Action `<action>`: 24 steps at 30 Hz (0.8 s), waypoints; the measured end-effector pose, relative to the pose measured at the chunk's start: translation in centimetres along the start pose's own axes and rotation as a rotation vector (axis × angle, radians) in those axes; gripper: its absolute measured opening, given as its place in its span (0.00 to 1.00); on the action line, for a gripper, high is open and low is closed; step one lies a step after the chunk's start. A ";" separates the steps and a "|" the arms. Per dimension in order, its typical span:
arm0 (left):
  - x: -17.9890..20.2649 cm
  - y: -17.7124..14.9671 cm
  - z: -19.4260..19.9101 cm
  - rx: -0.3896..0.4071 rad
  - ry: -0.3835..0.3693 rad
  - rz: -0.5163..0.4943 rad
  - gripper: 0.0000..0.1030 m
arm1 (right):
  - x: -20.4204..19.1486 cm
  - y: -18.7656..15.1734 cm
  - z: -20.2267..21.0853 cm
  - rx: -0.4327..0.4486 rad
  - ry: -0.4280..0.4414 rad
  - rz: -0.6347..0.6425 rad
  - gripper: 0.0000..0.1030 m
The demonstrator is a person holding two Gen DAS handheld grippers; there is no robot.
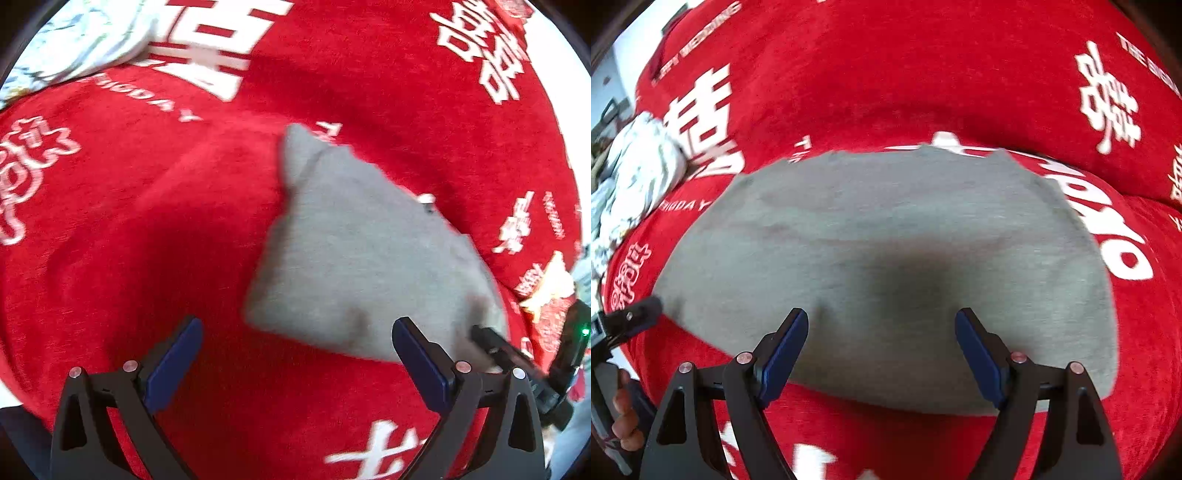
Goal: Fold small clothes
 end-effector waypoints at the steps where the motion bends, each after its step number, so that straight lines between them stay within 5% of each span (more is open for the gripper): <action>1: 0.2 0.1 -0.1 0.005 -0.005 0.006 0.99 | -0.6 -0.1 0.0 0.000 0.003 0.012 0.82; 8: 1.0 1.7 -1.2 0.050 -0.093 0.074 0.99 | -1.8 0.8 0.3 0.004 -0.023 0.043 0.82; 13: -0.4 1.7 -0.2 0.100 -0.289 0.176 0.99 | -2.5 2.1 0.0 0.006 -0.036 0.051 0.82; 16: -0.4 2.2 -0.2 0.121 -0.326 0.183 0.99 | -4.0 2.9 -0.7 -0.001 -0.038 0.078 0.82; 17: -0.3 2.3 -0.2 0.128 -0.329 0.172 0.85 | -4.6 3.1 -1.0 -0.003 -0.035 0.089 0.82; 18: 0.0 2.1 -0.7 0.113 -0.344 0.159 0.55 | -5.3 3.4 -1.3 -0.004 -0.032 0.098 0.82; 20: 0.1 1.2 -2.8 0.020 -0.392 0.177 0.15 | -6.7 4.2 -1.8 -0.001 -0.029 0.124 0.82; 24: 0.0 1.2 -3.0 0.039 -0.422 0.189 0.11 | -10.0 6.2 -3.1 0.001 -0.021 0.198 0.82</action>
Point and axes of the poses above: each gripper's, at about its wrist camera, not at the fingertips, and z roughly against the way its jaws point, x to its right, y to its top, the point moved 9 cm from there along -z, roughly the way its jaws point, and after that the axes turned 9 degrees about -z, right-handed, at the moved point
